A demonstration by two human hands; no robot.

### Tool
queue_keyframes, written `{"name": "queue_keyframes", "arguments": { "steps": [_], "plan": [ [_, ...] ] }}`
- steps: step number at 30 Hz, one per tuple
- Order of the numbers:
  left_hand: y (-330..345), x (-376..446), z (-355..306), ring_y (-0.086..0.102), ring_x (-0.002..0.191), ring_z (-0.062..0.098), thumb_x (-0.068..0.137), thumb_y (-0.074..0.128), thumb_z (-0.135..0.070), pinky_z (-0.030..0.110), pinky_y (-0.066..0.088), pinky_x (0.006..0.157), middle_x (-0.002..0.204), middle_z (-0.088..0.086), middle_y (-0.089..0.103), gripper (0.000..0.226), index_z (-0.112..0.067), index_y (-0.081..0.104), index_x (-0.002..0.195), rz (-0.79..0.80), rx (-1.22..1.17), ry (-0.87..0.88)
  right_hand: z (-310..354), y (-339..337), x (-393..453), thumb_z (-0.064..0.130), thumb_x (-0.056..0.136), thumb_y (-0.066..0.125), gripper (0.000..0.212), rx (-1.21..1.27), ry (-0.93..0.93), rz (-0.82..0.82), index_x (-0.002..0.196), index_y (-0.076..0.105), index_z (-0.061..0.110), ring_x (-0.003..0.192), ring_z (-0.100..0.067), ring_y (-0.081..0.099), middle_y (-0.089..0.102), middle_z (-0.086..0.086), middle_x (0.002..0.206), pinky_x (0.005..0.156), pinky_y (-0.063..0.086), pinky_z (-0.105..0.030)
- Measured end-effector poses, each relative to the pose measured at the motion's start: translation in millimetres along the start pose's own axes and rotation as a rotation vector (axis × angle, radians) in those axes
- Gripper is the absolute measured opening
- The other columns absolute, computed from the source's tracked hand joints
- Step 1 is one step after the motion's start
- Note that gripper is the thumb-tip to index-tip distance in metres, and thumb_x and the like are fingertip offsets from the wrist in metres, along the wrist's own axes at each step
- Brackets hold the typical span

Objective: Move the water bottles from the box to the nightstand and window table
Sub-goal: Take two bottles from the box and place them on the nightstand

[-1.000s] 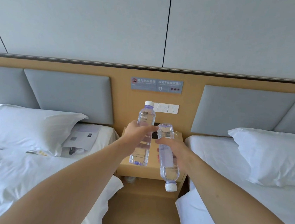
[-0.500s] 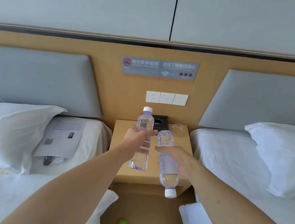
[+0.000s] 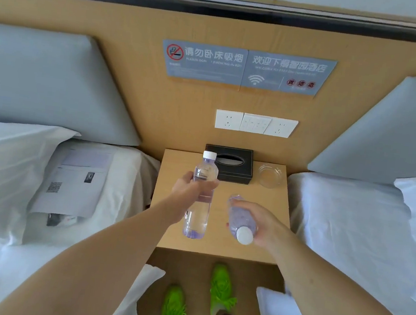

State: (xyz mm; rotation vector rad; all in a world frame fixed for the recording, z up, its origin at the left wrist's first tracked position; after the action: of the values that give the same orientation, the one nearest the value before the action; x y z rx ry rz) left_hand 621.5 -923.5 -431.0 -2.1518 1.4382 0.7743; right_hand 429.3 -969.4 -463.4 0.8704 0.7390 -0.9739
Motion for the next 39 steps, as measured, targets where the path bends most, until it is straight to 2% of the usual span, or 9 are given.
{"name": "queue_keyframes", "arguments": {
  "steps": [4, 7, 11, 20, 26, 28, 31, 35, 39],
  "plan": [
    [13.4, 34.3, 10.7, 0.065, 0.107, 0.022, 0.084, 0.082, -0.024, 0.04, 0.052, 0.09, 0.117, 0.001, 0.068, 0.049, -0.025, 0.059, 0.127, -0.027, 0.149, 0.004, 23.9, -14.1, 46.4, 0.017, 0.094, 0.067, 0.011, 0.036, 0.095, -0.016, 0.09, 0.061, 0.008, 0.065, -0.025, 0.058, 0.057, -0.013, 0.082, 0.089, 0.052, -0.043],
    [22.4, 59.1, 21.3, 0.06, 0.118, 0.025, 0.084, 0.083, -0.019, 0.044, 0.051, 0.101, 0.127, 0.0, 0.064, 0.062, -0.025, 0.053, 0.139, -0.051, 0.25, -0.01, 34.5, -23.0, 75.3, 0.019, 0.096, 0.063, 0.015, 0.077, 0.181, -0.072, 0.088, 0.06, 0.007, 0.068, -0.027, 0.059, 0.061, -0.014, 0.08, 0.088, 0.055, -0.043],
    [32.3, 90.8, 31.7, 0.057, 0.112, 0.02, 0.082, 0.085, -0.009, 0.03, 0.045, 0.088, 0.122, -0.006, 0.062, 0.068, -0.026, 0.053, 0.139, -0.124, 0.363, 0.065, 40.1, -38.4, 113.9, 0.014, 0.093, 0.067, 0.012, 0.205, 0.2, -0.171, 0.096, 0.057, 0.006, 0.082, -0.033, 0.063, 0.063, -0.017, 0.092, 0.089, 0.056, -0.054],
    [37.9, 141.3, 52.1, 0.059, 0.105, 0.021, 0.078, 0.083, 0.001, 0.026, 0.047, 0.085, 0.115, -0.003, 0.066, 0.065, -0.02, 0.058, 0.134, -0.086, 0.439, 0.081, 42.9, -41.3, 170.7, 0.015, 0.094, 0.067, 0.01, 0.224, 0.215, -0.242, 0.097, 0.06, 0.01, 0.085, -0.034, 0.064, 0.064, -0.016, 0.098, 0.069, 0.056, -0.052],
    [35.0, 162.6, 65.5, 0.06, 0.101, 0.018, 0.076, 0.084, 0.002, 0.017, 0.045, 0.072, 0.108, -0.008, 0.066, 0.064, -0.023, 0.06, 0.13, -0.101, 0.472, 0.115, 39.9, -36.4, 190.4, 0.022, 0.094, 0.067, 0.015, 0.171, 0.221, -0.253, 0.102, 0.06, 0.011, 0.083, -0.028, 0.066, 0.065, -0.013, 0.096, 0.089, 0.057, -0.047],
    [32.6, 166.3, 68.4, 0.06, 0.098, 0.017, 0.075, 0.087, 0.0, 0.015, 0.044, 0.069, 0.101, -0.012, 0.064, 0.064, -0.024, 0.059, 0.127, -0.118, 0.475, 0.127, 39.3, -36.0, 193.4, 0.023, 0.095, 0.066, 0.016, 0.199, 0.209, -0.241, 0.103, 0.06, 0.011, 0.09, -0.029, 0.066, 0.065, -0.014, 0.103, 0.097, 0.055, -0.047],
    [25.7, 170.9, 68.1, 0.06, 0.091, 0.012, 0.07, 0.094, -0.013, 0.018, 0.046, 0.071, 0.098, -0.016, 0.063, 0.066, -0.026, 0.057, 0.123, -0.156, 0.42, 0.105, 44.0, -31.4, 194.2, 0.026, 0.096, 0.064, 0.022, 0.287, 0.166, -0.214, 0.111, 0.06, 0.01, 0.093, -0.031, 0.065, 0.062, -0.015, 0.113, 0.086, 0.058, -0.049],
    [18.1, 170.9, 60.0, 0.056, 0.087, -0.01, 0.069, 0.094, -0.024, 0.002, 0.041, 0.057, 0.099, -0.022, 0.061, 0.068, -0.035, 0.05, 0.119, -0.143, 0.365, 0.107, 52.2, -22.8, 188.0, 0.033, 0.099, 0.064, 0.047, 0.385, 0.128, -0.207, 0.138, 0.052, 0.01, 0.102, -0.037, 0.068, 0.06, -0.021, 0.13, 0.069, 0.063, -0.047],
    [16.0, 167.2, 42.1, 0.062, 0.094, 0.007, 0.078, 0.084, -0.023, 0.011, 0.043, 0.059, 0.108, -0.011, 0.067, 0.055, -0.038, 0.058, 0.124, -0.105, 0.394, 0.159, 59.7, -20.2, 164.9, 0.042, 0.104, 0.054, 0.035, 0.149, 0.149, -0.258, 0.126, 0.057, 0.015, 0.101, -0.039, 0.069, 0.064, -0.022, 0.115, 0.071, 0.064, -0.048]
  ]
}}
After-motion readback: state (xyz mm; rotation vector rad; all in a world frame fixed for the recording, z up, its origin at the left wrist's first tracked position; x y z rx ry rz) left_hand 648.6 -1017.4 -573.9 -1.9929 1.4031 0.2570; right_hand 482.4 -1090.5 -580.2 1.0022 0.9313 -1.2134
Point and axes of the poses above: each hand's wrist, its own x-axis towards the middle knuckle, its own y-axis out of the palm, z = x × y, the point moved 5 cm from there along x, towards the middle knuckle
